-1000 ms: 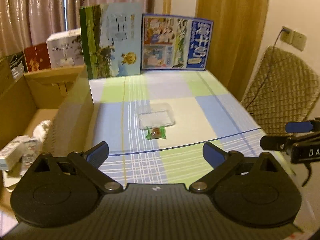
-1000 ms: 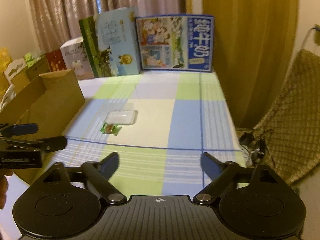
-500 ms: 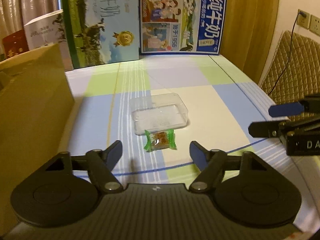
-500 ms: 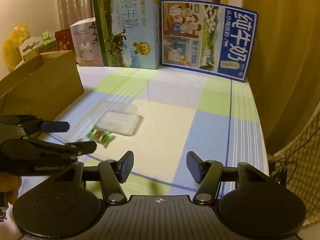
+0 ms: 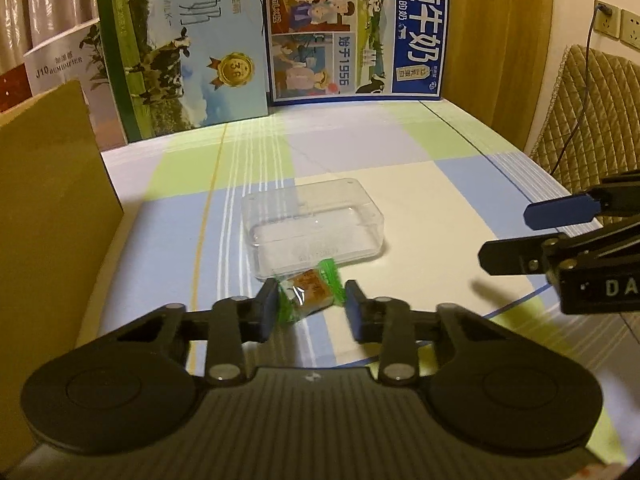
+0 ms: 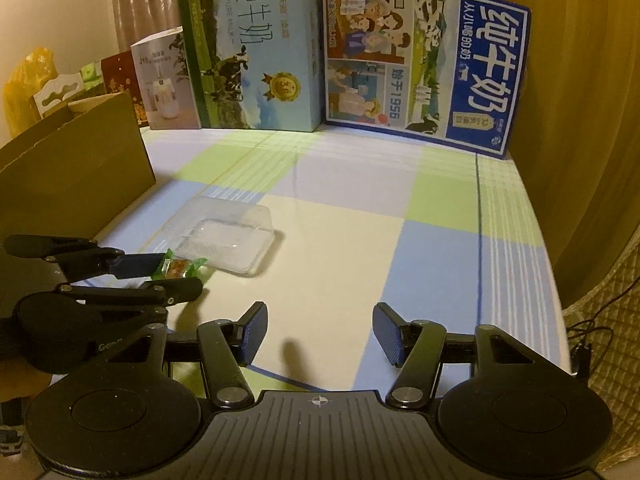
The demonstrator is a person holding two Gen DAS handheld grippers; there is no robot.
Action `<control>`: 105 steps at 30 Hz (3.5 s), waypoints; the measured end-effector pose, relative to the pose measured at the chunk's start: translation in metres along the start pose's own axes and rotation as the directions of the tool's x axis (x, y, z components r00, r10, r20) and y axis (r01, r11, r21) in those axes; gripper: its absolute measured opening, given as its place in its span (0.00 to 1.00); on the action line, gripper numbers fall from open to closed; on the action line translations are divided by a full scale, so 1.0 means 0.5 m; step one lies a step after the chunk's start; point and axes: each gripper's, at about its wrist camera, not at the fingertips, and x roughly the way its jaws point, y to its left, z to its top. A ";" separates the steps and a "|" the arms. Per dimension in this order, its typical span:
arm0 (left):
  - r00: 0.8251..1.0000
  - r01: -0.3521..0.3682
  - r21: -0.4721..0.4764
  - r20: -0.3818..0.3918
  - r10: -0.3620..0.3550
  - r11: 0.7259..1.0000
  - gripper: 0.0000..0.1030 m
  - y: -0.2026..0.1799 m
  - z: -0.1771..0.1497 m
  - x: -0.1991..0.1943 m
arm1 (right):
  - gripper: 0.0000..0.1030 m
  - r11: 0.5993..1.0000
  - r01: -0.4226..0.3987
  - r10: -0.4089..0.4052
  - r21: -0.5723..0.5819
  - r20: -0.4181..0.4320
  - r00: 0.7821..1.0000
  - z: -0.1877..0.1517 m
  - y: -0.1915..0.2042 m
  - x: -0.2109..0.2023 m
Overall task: Organize objects
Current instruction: 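Grasp the green-wrapped candy with the left tool while the right tool grasps the clear plastic container, then carry the candy with the left tool while the right tool carries the container toward the box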
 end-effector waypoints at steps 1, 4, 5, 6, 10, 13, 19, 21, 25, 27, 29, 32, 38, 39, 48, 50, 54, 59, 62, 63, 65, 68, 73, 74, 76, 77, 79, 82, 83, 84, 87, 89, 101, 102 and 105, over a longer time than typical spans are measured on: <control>1.000 -0.005 -0.002 0.000 0.005 1.000 0.23 0.002 -0.001 -0.005 | 0.55 1.000 -0.004 0.004 0.000 0.000 1.000 0.002 0.003 0.003; 0.999 -0.035 -0.011 -0.001 0.035 0.999 0.22 0.015 -0.006 -0.026 | 0.55 1.000 -0.019 0.020 -0.008 0.004 1.000 0.010 0.018 0.009; 0.999 -0.049 -0.014 0.002 0.049 0.999 0.22 0.021 -0.008 -0.034 | 0.55 1.000 -0.024 0.025 -0.012 0.005 1.000 0.013 0.023 0.012; 0.998 -0.061 -0.016 0.005 0.061 0.998 0.22 0.028 -0.010 -0.041 | 0.55 0.999 -0.032 0.032 -0.015 0.008 0.999 0.016 0.029 0.016; 0.997 -0.081 -0.032 0.003 0.081 0.996 0.22 0.058 -0.011 -0.058 | 0.59 0.993 -0.064 0.067 -0.096 0.023 0.998 0.041 0.058 0.041; 0.996 -0.085 -0.044 0.000 0.085 0.995 0.22 0.074 -0.010 -0.062 | 0.76 0.980 -0.073 0.079 -0.187 0.023 0.997 0.064 0.073 0.069; 0.996 -0.092 -0.059 0.013 0.092 0.994 0.22 0.094 -0.002 -0.065 | 0.79 0.915 -0.100 0.098 -0.391 -0.025 0.995 0.093 0.106 0.136; 0.996 -0.087 -0.063 0.013 0.088 0.994 0.22 0.098 -0.001 -0.064 | 0.79 0.887 -0.122 0.108 -0.445 -0.057 0.992 0.098 0.118 0.159; 0.997 -0.081 -0.071 0.010 0.082 0.994 0.22 0.106 -0.005 -0.066 | 0.79 0.834 -0.168 0.134 -0.526 -0.102 0.986 0.110 0.140 0.196; 0.997 -0.075 -0.072 0.009 0.075 0.995 0.22 0.108 -0.006 -0.066 | 0.79 0.814 -0.205 0.150 -0.544 -0.145 0.978 0.119 0.149 0.211; 0.998 -0.068 -0.071 0.012 0.069 0.995 0.22 0.107 -0.006 -0.067 | 0.72 0.822 -0.232 0.152 -0.520 -0.192 0.970 0.127 0.152 0.220; 0.998 -0.062 -0.082 0.009 0.063 0.995 0.22 0.110 -0.007 -0.068 | 0.53 0.880 -0.225 0.139 -0.418 -0.227 0.964 0.130 0.143 0.213; 1.000 -0.030 -0.097 -0.008 0.029 0.995 0.22 0.108 -0.022 -0.086 | 0.52 0.978 -0.110 0.068 -0.176 -0.229 0.971 0.061 0.124 0.130; 1.000 -0.022 -0.098 -0.013 0.021 0.995 0.22 0.104 -0.027 -0.094 | 0.52 0.988 -0.083 0.052 -0.127 -0.230 0.972 0.045 0.121 0.109; 0.998 0.036 -0.082 -0.049 -0.040 0.996 0.22 0.068 -0.073 -0.218 | 0.52 0.978 0.079 -0.035 0.192 -0.222 0.974 -0.033 0.140 -0.086; 0.998 0.041 -0.081 -0.046 -0.045 0.996 0.22 0.064 -0.080 -0.261 | 0.52 0.969 0.090 -0.043 0.231 -0.201 0.979 -0.038 0.158 -0.138; 0.998 0.047 -0.088 -0.032 -0.050 0.995 0.22 0.067 -0.087 -0.343 | 0.52 0.959 0.105 -0.068 0.265 -0.146 0.987 -0.034 0.199 -0.238; 0.999 0.046 -0.085 -0.007 -0.047 0.995 0.22 0.072 -0.099 -0.453 | 0.52 0.959 0.097 -0.074 0.265 -0.098 0.992 -0.042 0.256 -0.350; 0.999 0.040 -0.090 0.004 -0.040 0.995 0.22 0.079 -0.111 -0.512 | 0.52 0.964 0.097 -0.079 0.249 -0.080 0.994 -0.056 0.287 -0.400; 0.999 0.041 -0.092 0.007 -0.040 0.995 0.22 0.081 -0.114 -0.529 | 0.52 0.965 0.095 -0.079 0.243 -0.075 0.994 -0.063 0.296 -0.413; 0.999 0.034 -0.089 0.017 -0.032 0.996 0.22 0.083 -0.121 -0.562 | 0.52 0.967 0.092 -0.078 0.237 -0.068 0.995 -0.076 0.314 -0.442; 0.999 0.028 -0.102 0.028 -0.025 0.994 0.22 0.093 -0.132 -0.609 | 0.52 0.969 0.092 -0.080 0.231 -0.059 0.995 -0.097 0.337 -0.480; 0.999 0.019 -0.101 0.039 -0.015 0.995 0.22 0.104 -0.150 -0.675 | 0.52 0.972 0.087 -0.079 0.220 -0.046 0.996 -0.119 0.372 -0.520; 0.999 0.018 -0.098 0.038 -0.015 0.995 0.22 0.104 -0.153 -0.683 | 0.52 0.972 0.086 -0.079 0.218 -0.043 0.996 -0.122 0.378 -0.527; 0.999 0.022 -0.099 0.034 -0.019 0.995 0.22 0.108 -0.158 -0.699 | 0.52 0.972 0.079 -0.073 0.222 -0.037 0.997 -0.124 0.389 -0.537; 0.999 0.023 -0.098 0.035 -0.019 0.995 0.22 0.110 -0.160 -0.707 | 0.52 0.972 0.078 -0.073 0.221 -0.033 0.997 -0.124 0.394 -0.541; 0.999 0.023 -0.095 0.038 -0.019 0.995 0.22 0.114 -0.160 -0.718 | 0.52 0.976 0.080 -0.076 0.201 -0.030 0.997 -0.120 0.408 -0.548; 0.999 0.022 -0.082 0.046 -0.018 0.996 0.22 0.117 -0.160 -0.734 | 0.52 0.981 0.077 -0.075 0.176 -0.018 0.997 -0.115 0.427 -0.556; 0.999 0.020 -0.083 0.050 -0.016 0.996 0.22 0.120 -0.161 -0.740 | 0.52 0.982 0.073 -0.071 0.175 -0.015 0.997 -0.114 0.431 -0.557; 0.999 0.019 -0.086 0.051 -0.015 0.996 0.22 0.123 -0.161 -0.744 | 0.52 0.982 0.068 -0.066 0.175 -0.015 0.998 -0.112 0.435 -0.555; 0.998 0.012 -0.083 0.056 -0.008 0.996 0.22 0.130 -0.161 -0.752 | 0.52 0.985 0.058 -0.056 0.164 -0.016 0.998 -0.110 0.450 -0.553; 0.998 0.010 -0.088 0.059 -0.005 0.996 0.22 0.137 -0.163 -0.756 | 0.52 0.985 0.048 -0.046 0.163 -0.018 0.999 -0.107 0.459 -0.551; 0.998 -0.016 -0.121 0.064 0.024 0.992 0.22 0.183 -0.176 -0.780 | 0.52 0.993 0.009 -0.006 0.118 -0.025 1.000 -0.095 0.517 -0.537; 0.998 -0.019 -0.125 0.064 0.027 0.992 0.22 0.187 -0.178 -0.781 | 0.52 0.993 0.008 -0.005 0.116 -0.025 1.000 -0.094 0.522 -0.536; 0.998 -0.027 -0.134 0.060 0.036 0.991 0.22 0.198 -0.183 -0.783 | 0.52 0.994 0.000 0.003 0.111 -0.028 1.000 -0.093 0.531 -0.531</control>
